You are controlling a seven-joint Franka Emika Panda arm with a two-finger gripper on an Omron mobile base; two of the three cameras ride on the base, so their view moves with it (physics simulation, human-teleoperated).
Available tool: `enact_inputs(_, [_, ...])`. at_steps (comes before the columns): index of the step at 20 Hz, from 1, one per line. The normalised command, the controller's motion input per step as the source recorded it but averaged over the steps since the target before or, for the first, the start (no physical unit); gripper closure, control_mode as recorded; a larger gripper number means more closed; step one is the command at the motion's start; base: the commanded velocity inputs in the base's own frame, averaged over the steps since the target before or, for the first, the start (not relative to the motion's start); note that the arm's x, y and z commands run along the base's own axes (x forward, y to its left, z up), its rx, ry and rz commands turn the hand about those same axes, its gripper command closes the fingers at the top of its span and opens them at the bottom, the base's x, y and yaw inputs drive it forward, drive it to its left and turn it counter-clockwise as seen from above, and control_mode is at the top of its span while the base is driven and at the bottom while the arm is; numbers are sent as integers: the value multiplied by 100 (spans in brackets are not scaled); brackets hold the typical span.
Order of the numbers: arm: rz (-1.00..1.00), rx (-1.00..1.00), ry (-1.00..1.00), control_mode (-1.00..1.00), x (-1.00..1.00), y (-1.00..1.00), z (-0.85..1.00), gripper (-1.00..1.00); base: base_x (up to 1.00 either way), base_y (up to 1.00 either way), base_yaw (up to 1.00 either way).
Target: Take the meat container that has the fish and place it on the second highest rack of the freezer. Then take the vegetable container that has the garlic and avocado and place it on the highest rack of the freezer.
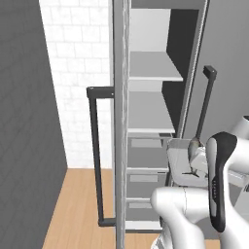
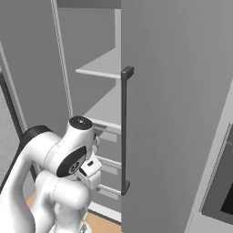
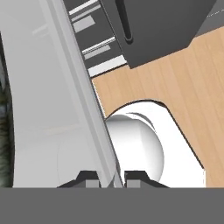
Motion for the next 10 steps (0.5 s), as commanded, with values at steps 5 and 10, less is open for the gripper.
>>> enact_inputs(5, [0, 0, 0, -100, 4, 0, 0, 100, 8, -1, -2])
enact_inputs(10, [-6, -4, 4, -100, 75, -5, 23, 100, 0, 0, 0])
